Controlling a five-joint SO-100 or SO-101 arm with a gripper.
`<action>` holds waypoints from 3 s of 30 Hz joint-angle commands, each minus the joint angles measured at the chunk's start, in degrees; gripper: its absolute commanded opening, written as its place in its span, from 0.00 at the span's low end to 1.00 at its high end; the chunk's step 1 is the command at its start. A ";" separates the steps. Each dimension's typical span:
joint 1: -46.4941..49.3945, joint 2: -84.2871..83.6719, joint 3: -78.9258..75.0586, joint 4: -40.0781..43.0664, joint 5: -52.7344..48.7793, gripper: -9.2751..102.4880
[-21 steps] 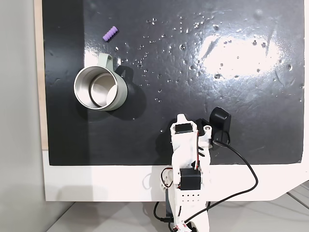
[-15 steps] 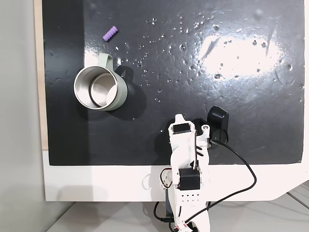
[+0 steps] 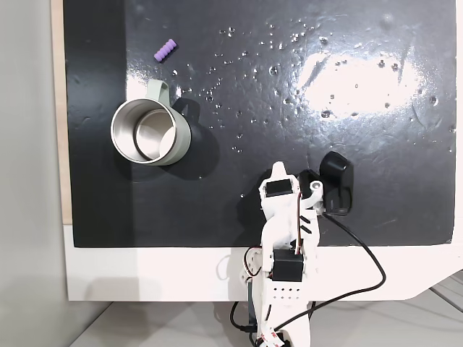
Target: Grasp a pengrip and put it in the cup.
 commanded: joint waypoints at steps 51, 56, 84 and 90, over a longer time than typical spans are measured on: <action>-18.98 -127.71 -124.37 0.97 9.23 0.12; -22.85 -131.92 -129.20 1.05 9.32 0.12; -29.71 -152.93 -148.71 4.48 16.70 0.32; -30.94 -154.95 -148.89 3.16 16.96 0.32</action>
